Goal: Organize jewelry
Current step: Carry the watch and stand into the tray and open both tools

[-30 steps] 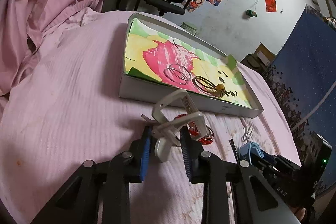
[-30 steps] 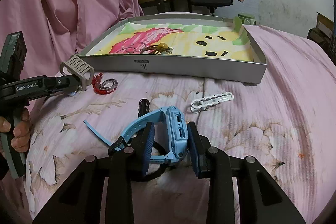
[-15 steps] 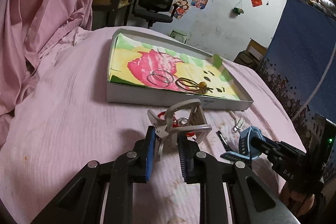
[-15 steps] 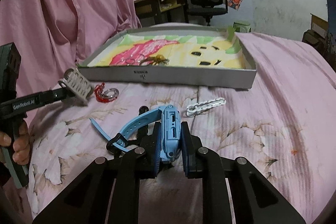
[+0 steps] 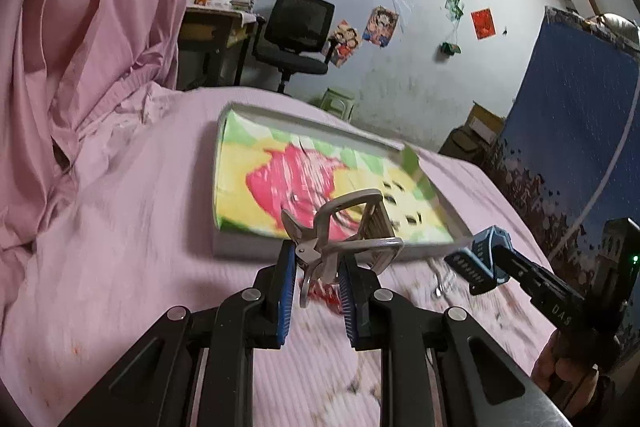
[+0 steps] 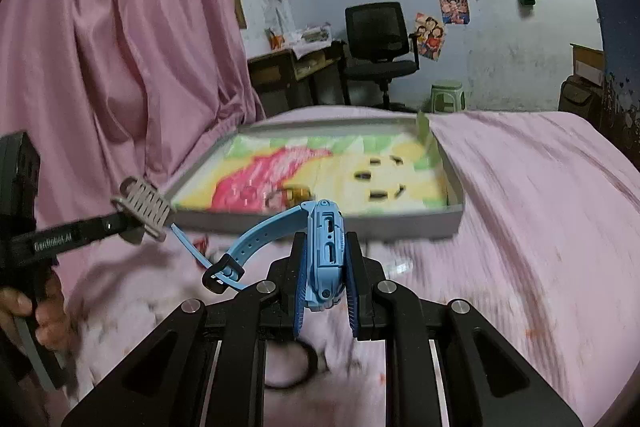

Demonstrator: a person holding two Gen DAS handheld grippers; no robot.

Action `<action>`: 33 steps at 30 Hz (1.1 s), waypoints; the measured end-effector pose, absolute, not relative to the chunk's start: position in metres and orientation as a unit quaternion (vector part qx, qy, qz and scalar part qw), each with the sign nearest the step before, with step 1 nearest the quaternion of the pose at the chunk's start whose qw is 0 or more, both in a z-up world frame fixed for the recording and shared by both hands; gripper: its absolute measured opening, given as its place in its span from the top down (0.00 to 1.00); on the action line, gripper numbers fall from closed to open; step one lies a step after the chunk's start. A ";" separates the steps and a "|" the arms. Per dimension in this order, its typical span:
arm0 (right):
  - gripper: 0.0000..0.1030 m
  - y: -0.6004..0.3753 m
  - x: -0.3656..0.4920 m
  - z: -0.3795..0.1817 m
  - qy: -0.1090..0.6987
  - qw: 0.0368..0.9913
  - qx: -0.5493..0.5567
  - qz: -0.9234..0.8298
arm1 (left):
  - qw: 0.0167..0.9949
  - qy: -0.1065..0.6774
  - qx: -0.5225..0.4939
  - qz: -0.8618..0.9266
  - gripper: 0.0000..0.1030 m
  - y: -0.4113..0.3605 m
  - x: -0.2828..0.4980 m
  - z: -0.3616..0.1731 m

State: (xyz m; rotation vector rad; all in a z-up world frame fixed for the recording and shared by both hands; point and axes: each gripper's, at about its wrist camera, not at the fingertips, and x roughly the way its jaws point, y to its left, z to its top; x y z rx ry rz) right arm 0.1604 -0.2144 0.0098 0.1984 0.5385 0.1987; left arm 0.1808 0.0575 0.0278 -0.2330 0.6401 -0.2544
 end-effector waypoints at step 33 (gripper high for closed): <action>0.85 -0.177 0.282 -0.023 0.347 0.928 0.109 0.079 | 0.912 0.387 -0.089 -0.103 0.80 0.050 0.268 -0.004</action>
